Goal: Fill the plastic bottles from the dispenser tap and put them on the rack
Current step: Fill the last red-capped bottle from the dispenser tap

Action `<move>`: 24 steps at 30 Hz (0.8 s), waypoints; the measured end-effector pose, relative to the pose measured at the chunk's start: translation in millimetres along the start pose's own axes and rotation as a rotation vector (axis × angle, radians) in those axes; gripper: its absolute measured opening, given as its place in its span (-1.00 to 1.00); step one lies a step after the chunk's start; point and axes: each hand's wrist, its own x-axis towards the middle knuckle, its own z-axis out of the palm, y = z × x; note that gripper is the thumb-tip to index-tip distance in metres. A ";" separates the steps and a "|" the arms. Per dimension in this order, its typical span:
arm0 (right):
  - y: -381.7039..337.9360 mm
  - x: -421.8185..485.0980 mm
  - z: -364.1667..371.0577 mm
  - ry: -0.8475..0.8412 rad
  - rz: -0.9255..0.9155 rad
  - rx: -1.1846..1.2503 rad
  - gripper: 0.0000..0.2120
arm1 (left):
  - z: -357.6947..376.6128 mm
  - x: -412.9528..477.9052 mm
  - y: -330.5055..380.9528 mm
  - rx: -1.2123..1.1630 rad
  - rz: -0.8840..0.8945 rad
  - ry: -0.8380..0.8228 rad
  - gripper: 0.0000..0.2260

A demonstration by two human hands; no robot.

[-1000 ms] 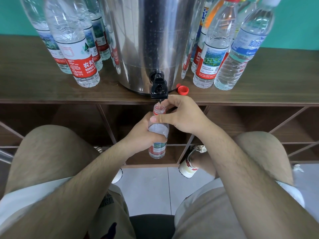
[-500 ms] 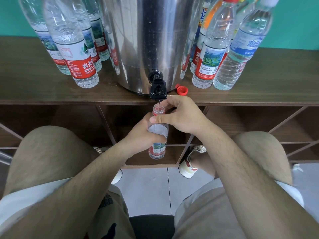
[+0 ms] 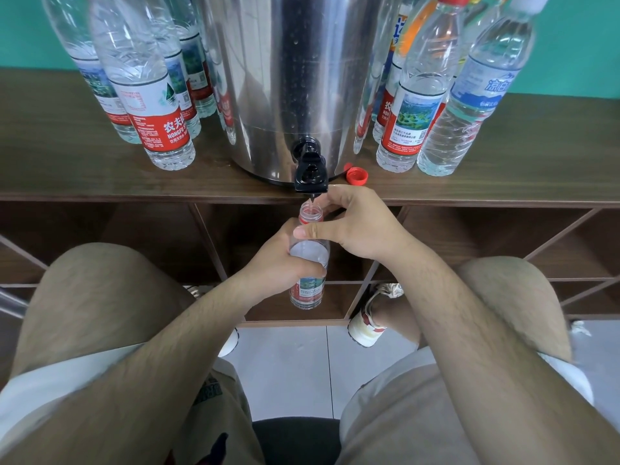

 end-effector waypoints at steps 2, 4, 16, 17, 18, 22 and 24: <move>-0.4 0.1 0.0 -0.003 0.003 -0.001 -0.75 | -0.8 0.5 -1.1 -0.003 0.001 -0.002 -0.33; -0.7 0.1 -0.1 -0.005 0.001 -0.004 -0.75 | -1.0 1.3 -2.3 -0.001 0.003 -0.006 -0.32; -1.2 -0.5 0.0 -0.003 0.009 -0.015 -0.75 | 0.6 8.0 -11.3 -0.008 -0.002 0.002 -0.33; -1.2 -0.4 0.1 -0.003 0.008 -0.020 -0.75 | 0.6 8.0 -11.5 -0.008 -0.004 0.005 -0.33; -1.4 -0.5 0.1 -0.003 0.008 -0.022 -0.75 | 0.8 8.1 -11.5 -0.007 -0.005 0.007 -0.33; -1.9 -0.6 -0.3 -0.004 0.012 -0.030 -0.74 | 1.4 8.5 -11.1 0.000 -0.005 0.013 -0.33; -1.9 -0.9 -0.1 -0.003 0.016 -0.025 -0.74 | 1.3 8.2 -10.9 -0.007 -0.008 0.009 -0.33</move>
